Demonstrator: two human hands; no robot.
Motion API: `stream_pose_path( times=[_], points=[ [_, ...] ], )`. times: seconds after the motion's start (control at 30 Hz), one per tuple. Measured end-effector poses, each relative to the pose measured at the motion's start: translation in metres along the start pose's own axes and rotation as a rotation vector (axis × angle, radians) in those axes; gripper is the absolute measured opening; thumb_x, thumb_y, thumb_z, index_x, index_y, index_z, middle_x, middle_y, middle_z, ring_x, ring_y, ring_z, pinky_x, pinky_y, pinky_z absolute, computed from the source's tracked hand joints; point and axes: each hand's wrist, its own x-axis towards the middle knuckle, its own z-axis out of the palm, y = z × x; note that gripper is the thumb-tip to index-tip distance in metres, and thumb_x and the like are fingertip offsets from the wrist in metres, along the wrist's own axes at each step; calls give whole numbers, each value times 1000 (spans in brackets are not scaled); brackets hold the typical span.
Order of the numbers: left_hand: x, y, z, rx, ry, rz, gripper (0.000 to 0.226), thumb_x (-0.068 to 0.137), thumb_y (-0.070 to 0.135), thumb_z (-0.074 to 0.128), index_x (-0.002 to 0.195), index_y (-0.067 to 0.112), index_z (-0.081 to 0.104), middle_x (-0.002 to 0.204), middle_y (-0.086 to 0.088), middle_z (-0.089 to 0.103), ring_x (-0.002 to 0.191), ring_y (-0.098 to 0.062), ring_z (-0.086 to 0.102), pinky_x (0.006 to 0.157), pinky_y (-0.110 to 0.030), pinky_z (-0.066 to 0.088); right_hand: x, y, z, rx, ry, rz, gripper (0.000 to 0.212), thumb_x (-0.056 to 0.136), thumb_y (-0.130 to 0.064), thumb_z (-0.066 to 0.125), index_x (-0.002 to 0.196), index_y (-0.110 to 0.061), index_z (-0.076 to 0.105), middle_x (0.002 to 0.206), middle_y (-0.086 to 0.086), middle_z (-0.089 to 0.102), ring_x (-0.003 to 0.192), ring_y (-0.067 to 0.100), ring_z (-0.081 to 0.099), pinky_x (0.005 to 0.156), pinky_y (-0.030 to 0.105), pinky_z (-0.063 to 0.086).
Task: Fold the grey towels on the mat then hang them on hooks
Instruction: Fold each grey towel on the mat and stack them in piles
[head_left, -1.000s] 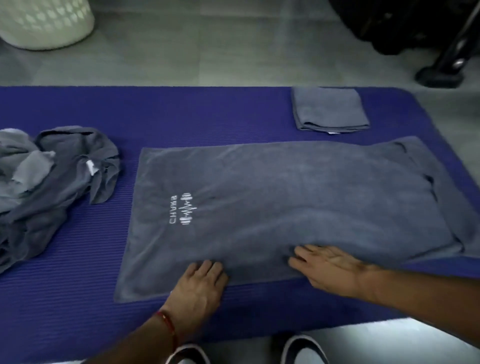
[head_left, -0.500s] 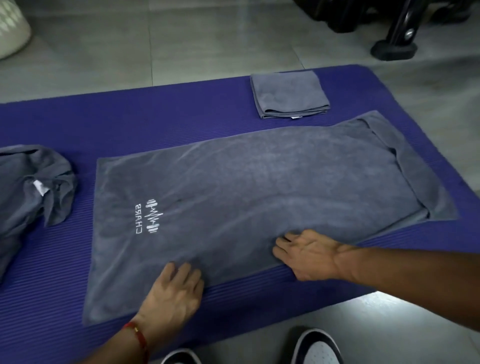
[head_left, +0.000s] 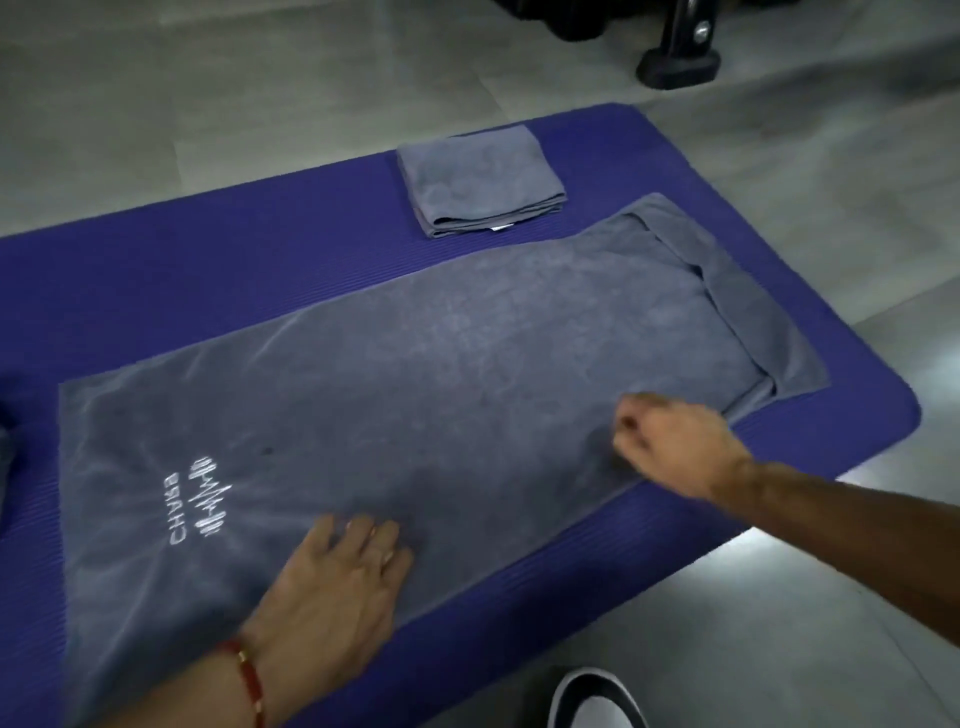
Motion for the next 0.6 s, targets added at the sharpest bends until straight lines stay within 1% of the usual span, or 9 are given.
stream_pose_path(
  times=[0.07,0.2,0.23,0.3,0.37,0.43,0.5,0.57,0.6],
  points=[
    [38,-16,-9,32,18,67,35,76,32,45,90,16,72,101,-14,68,89,-35,63,82,-52,49,3,56,-8,57,35,392,36,95,-46,48,111,-16,60,120,17,68,107,39,66,91,46,52],
    [127,-33,-23,93,-41,144,44,77,36,44,93,10,75,108,-17,70,96,-38,66,78,-56,53,4,151,-13,154,-148,938,62,90,-58,50,130,-13,60,134,17,61,120,38,60,101,48,47],
    [148,-36,-23,90,-41,128,41,75,37,50,94,10,75,109,-18,70,96,-38,66,77,-56,54,6,166,-13,225,-155,1004,55,90,-50,53,125,-9,62,129,18,63,116,37,61,99,46,48],
    [190,-36,-22,25,-50,69,45,74,41,58,100,9,74,115,-19,68,101,-39,66,76,-58,55,16,197,-2,479,-41,1108,17,96,-23,54,94,-7,60,109,21,59,98,33,59,94,45,51],
    [227,-28,-20,-102,-87,-39,55,86,49,48,125,14,66,138,-16,57,122,-36,56,92,-58,51,27,215,17,707,99,1190,18,96,-15,59,81,-9,52,102,18,54,90,30,52,92,47,53],
    [258,-19,-8,-187,-137,-157,62,97,56,40,151,27,37,163,-8,25,148,-30,27,114,-53,34,37,221,38,848,221,1293,30,89,-29,68,95,-2,57,106,18,58,92,32,56,84,44,53],
    [282,-12,4,-211,-155,-218,67,100,58,33,159,35,13,168,-4,1,155,-29,2,120,-54,20,44,220,53,851,269,1349,50,83,-43,68,112,-3,62,120,19,60,103,39,59,88,47,53],
    [300,-11,14,-197,-86,-243,68,101,57,26,160,36,2,169,-3,-5,155,-31,-6,120,-60,15,43,216,47,774,217,1329,50,87,-45,63,113,-2,62,122,21,60,107,41,59,90,48,53],
    [308,-13,17,-176,-49,-258,68,101,57,24,160,36,0,169,-4,-4,155,-32,-6,118,-63,15,38,219,45,741,202,1288,45,91,-42,60,105,1,62,114,20,62,99,39,60,83,45,52]
  ],
)
